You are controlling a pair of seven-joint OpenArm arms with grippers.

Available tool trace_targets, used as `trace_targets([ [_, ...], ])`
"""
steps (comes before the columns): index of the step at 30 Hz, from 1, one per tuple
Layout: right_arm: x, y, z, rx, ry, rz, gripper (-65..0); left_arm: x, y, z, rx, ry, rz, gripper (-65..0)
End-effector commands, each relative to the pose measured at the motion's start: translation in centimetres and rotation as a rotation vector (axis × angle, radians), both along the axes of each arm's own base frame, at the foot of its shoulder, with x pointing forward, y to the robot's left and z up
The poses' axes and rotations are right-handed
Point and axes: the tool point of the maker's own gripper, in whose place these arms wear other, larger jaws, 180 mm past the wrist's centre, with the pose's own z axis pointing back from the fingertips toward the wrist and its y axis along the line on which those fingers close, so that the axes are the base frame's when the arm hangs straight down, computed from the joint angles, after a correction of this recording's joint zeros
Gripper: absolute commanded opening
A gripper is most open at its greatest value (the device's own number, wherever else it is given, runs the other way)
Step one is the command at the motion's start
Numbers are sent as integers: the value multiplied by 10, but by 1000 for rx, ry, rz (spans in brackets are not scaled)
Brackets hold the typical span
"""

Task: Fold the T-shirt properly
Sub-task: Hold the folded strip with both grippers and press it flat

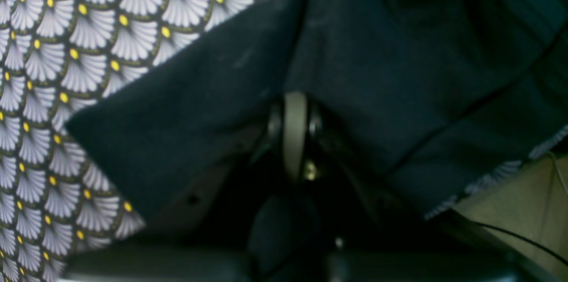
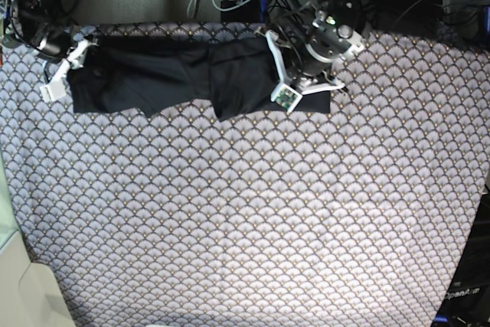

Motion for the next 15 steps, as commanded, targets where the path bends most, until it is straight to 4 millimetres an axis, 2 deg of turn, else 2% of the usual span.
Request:
trace_targets([
  [1, -4, -4, -1, -23, 20, 18, -621, 6, -4, 9, -23, -35, 4, -650],
  [2, -4, -4, -1, -24, 20, 19, -650, 7, -4, 10, -26, -38, 4, -650],
  [15, -3, -7, 2, -38, 16, 29, -650, 31, -1, 58, -36, -187, 22, -650],
])
